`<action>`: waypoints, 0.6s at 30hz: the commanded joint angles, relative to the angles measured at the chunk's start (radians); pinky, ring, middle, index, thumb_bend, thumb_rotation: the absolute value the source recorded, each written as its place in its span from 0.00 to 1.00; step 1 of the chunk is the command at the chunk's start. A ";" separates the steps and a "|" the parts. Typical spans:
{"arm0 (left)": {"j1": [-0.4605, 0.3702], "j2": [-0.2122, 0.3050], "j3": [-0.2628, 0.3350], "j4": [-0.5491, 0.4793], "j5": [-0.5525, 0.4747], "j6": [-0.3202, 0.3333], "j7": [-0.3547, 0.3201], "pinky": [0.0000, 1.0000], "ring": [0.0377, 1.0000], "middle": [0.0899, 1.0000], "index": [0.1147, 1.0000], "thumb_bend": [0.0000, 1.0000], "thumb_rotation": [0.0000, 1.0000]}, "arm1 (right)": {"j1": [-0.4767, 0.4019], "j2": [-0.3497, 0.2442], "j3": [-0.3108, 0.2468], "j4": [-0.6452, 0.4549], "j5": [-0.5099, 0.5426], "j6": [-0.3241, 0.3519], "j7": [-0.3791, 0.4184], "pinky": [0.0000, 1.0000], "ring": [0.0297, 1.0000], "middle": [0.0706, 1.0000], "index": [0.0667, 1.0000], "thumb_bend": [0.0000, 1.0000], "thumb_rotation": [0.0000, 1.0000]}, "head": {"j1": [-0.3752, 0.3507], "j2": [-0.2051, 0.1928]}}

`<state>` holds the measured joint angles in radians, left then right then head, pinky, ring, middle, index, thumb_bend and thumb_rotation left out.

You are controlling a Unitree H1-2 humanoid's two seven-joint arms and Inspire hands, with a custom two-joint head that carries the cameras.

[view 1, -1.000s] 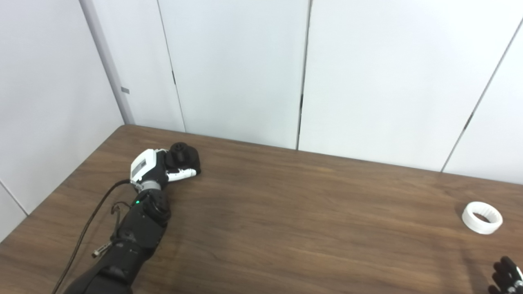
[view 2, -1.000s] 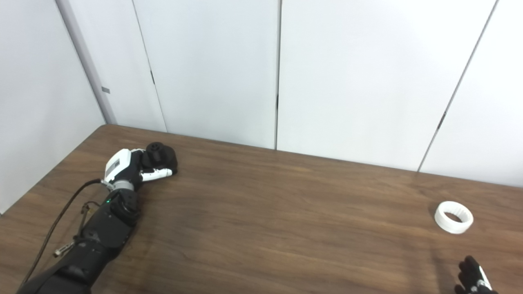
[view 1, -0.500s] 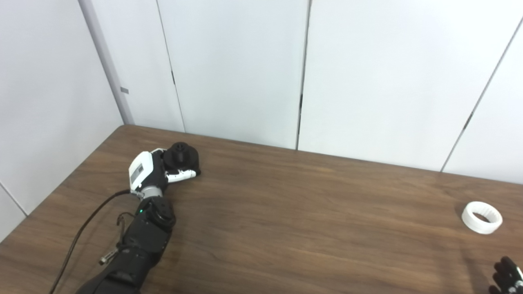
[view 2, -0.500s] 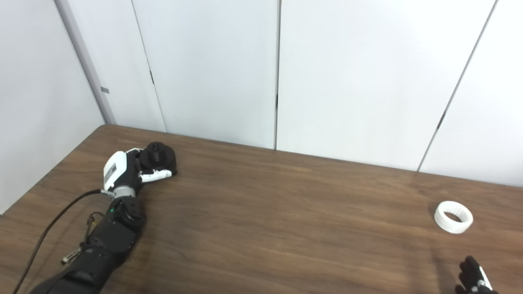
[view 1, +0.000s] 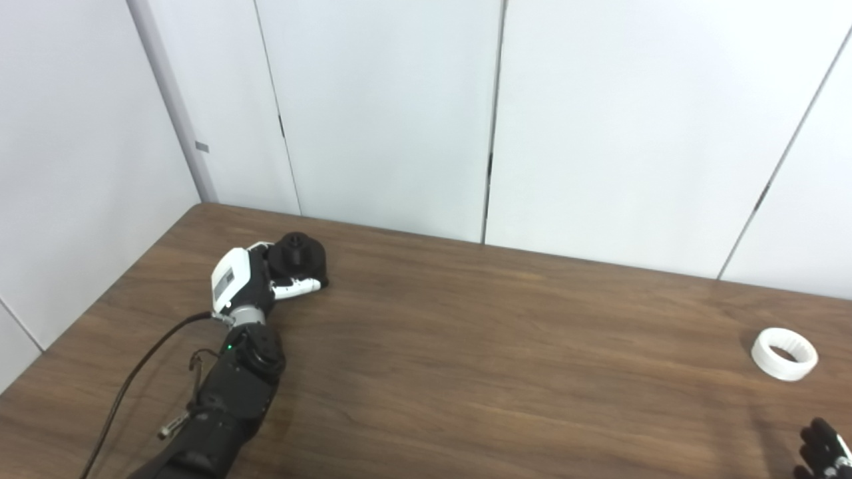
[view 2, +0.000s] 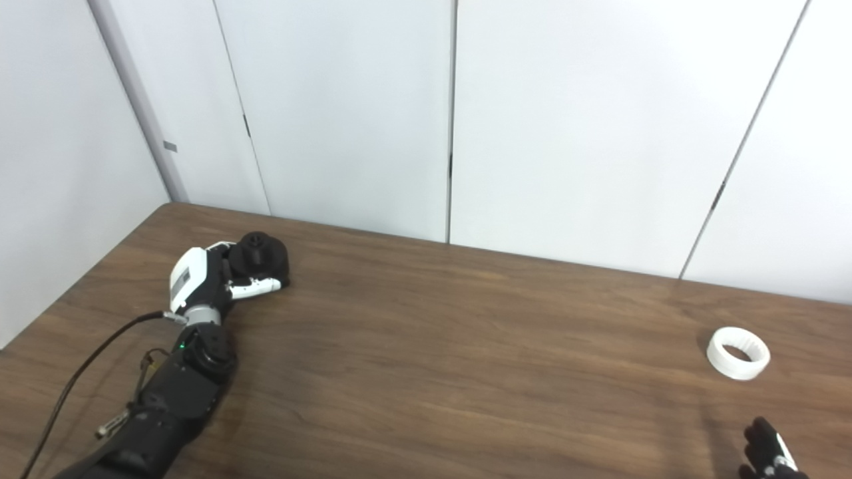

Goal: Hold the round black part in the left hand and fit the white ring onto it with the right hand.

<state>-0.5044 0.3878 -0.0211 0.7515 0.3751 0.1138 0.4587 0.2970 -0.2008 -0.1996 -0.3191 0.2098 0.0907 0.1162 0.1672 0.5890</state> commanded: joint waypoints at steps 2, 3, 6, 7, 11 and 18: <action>-0.016 0.031 -0.010 -0.113 0.014 0.014 -0.049 1.00 0.89 0.76 0.42 0.52 0.06 | -0.016 -0.001 0.003 -0.049 -0.009 -0.003 -0.010 1.00 1.00 0.98 0.97 0.65 1.00 | 0.000 0.003; -0.006 0.033 -0.011 -0.145 0.014 0.020 -0.065 1.00 0.89 0.76 0.42 0.52 0.06 | -0.017 0.001 0.005 -0.052 -0.012 0.001 -0.011 1.00 1.00 0.98 0.97 0.66 1.00 | 0.000 0.004; 0.027 0.036 -0.014 -0.254 0.016 0.064 -0.128 1.00 0.90 0.78 0.42 0.52 0.06 | -0.018 0.011 0.008 -0.065 -0.015 0.017 -0.017 1.00 1.00 0.97 0.97 0.66 1.00 | -0.005 0.010; 0.039 0.034 -0.012 -0.293 0.015 0.081 -0.149 1.00 0.91 0.78 0.42 0.52 0.06 | -0.018 0.013 0.008 -0.068 -0.016 0.019 -0.017 1.00 1.00 0.97 0.97 0.66 1.00 | -0.008 0.012; 0.092 0.035 -0.025 -0.454 0.015 0.133 -0.247 1.00 0.95 0.81 0.42 0.52 0.06 | -0.020 0.018 0.011 -0.074 -0.017 0.021 -0.016 1.00 1.00 0.98 0.97 0.65 1.00 | -0.022 0.021; 0.187 0.020 -0.071 -0.722 0.039 0.217 -0.386 1.00 0.93 0.81 0.42 0.52 0.06 | -0.021 0.028 0.014 -0.089 -0.015 0.036 -0.020 1.00 1.00 0.97 0.97 0.62 1.00 | -0.050 0.043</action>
<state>-0.2875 0.3992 -0.0962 0.0873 0.3967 0.3280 0.0811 0.2957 -0.1735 -0.1809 -0.3726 0.1890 0.1437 0.1065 0.1166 0.6320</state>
